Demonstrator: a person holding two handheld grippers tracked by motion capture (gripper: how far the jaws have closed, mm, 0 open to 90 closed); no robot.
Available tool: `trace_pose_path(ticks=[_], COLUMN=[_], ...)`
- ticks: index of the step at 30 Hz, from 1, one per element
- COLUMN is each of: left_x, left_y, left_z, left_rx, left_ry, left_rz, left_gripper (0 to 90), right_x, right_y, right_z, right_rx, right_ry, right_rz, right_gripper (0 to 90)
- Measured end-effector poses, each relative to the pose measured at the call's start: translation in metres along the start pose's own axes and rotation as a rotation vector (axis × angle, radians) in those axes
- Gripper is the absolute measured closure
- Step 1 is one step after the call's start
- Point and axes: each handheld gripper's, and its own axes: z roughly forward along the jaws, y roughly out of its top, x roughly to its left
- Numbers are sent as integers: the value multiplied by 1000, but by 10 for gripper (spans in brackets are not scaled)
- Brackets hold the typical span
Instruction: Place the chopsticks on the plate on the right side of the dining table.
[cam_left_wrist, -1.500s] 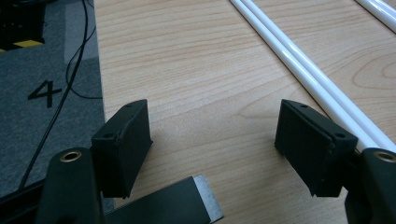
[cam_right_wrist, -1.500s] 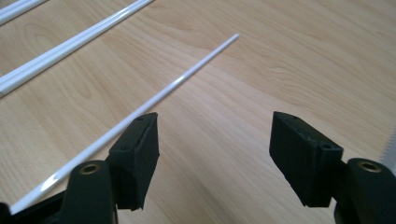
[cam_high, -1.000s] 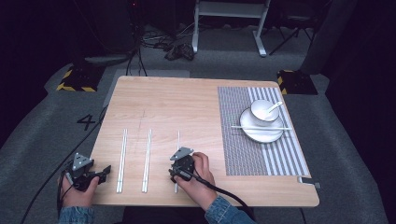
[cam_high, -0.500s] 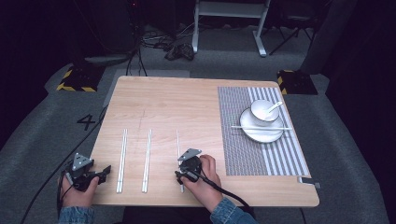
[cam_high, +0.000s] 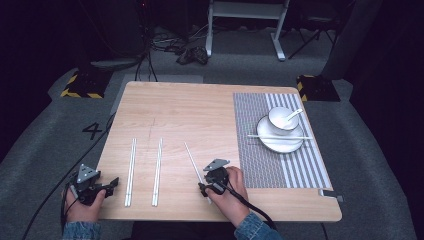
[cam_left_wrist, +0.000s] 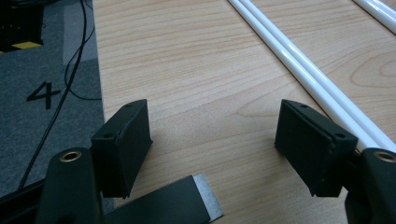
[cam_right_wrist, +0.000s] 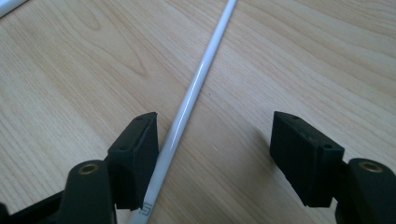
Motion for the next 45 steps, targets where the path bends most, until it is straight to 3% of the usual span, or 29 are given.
trace_pose_path(ticks=[11,16,18,26,34,45], left_x=[0,0,0,0,0,0], left_y=[0,0,0,0,0,0], left_z=[0,0,0,0,0,0], left_rx=[1,1,0,2,0,1], left_ry=[0,0,0,0,0,1], left_rz=[-1,-1,-1,0,-1,0], left_gripper=[265,265,265,265,265,265], right_x=[-21,-31,-29,-20,-16,-18], right_y=[-13,-16,-16,-11,-6,-5], right_z=[-11,-13,-15,-14,-13,-13], right_rx=[10,5,8,25,45,58], right_ry=[-16,-10,3,39,74,81], right_rz=[25,22,5,-34,-65,-39], right_gripper=[338,384,480,589,805,840])
